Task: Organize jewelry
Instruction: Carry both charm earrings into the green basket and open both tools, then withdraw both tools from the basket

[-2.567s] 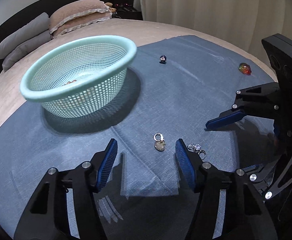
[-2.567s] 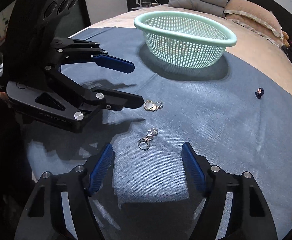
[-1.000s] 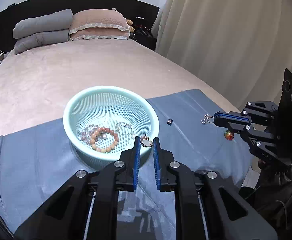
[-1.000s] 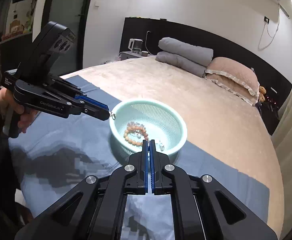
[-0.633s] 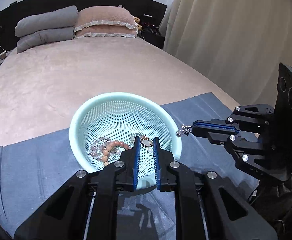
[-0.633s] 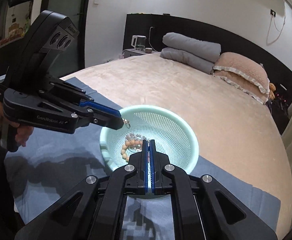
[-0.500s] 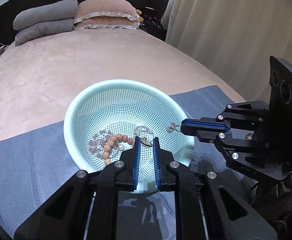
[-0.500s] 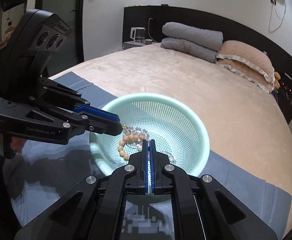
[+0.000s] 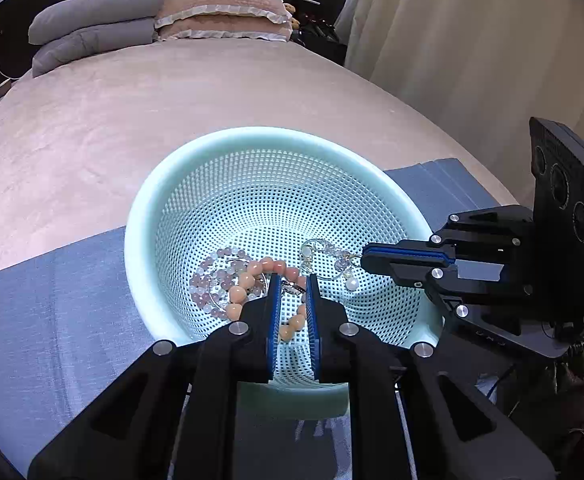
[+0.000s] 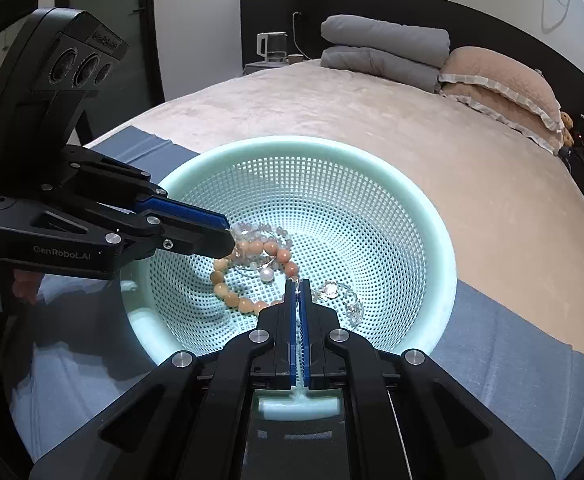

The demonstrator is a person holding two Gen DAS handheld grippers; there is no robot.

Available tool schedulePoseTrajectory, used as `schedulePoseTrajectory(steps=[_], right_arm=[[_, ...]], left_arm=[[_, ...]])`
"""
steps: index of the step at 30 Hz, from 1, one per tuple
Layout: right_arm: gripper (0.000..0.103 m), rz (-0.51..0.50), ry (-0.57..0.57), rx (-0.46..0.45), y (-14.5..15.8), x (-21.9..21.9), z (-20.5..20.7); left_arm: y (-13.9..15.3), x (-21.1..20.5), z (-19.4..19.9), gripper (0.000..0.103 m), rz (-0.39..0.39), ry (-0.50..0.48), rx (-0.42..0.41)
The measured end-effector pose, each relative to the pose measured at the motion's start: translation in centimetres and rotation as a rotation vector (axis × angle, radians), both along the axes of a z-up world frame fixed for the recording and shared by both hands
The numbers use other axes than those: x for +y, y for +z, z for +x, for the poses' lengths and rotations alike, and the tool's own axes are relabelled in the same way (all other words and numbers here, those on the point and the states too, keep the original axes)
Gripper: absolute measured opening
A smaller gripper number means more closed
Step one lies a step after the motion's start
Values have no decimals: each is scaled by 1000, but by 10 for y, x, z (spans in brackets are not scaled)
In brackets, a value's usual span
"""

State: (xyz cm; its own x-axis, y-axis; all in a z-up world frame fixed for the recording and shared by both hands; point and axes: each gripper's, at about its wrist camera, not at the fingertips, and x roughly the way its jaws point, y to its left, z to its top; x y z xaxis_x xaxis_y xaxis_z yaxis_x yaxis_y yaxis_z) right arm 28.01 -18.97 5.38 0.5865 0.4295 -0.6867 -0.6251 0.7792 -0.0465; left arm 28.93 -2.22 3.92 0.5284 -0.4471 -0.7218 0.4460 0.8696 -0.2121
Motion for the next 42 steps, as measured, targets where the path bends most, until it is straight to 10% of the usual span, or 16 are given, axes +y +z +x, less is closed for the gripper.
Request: schedulePoseTrajectory(steps=[2, 5, 8, 14, 21, 26, 42], right_arm=[[5, 4, -20, -17, 3, -3, -2], [14, 22, -51, -40, 8, -11, -6], [74, 26, -108, -99, 13, -18, -12], [89, 84, -253, -175, 26, -43, -19], [89, 159, -400, 38, -3, -64, 3], [35, 236, -365, 148, -17, -62, 8], [33, 222, -378, 112, 13, -66, -65]], left_arm=[[2, 5, -4, 16, -7, 24, -5], [8, 14, -13, 59, -43, 64, -39], [18, 29, -25, 97, -82, 163, -128], [15, 62, -25, 97, -135, 331, -119], [-21, 64, -11, 90, -172, 321, 52], [-23, 40, -13, 60, -125, 194, 73], [0, 18, -71, 49, -52, 159, 60]])
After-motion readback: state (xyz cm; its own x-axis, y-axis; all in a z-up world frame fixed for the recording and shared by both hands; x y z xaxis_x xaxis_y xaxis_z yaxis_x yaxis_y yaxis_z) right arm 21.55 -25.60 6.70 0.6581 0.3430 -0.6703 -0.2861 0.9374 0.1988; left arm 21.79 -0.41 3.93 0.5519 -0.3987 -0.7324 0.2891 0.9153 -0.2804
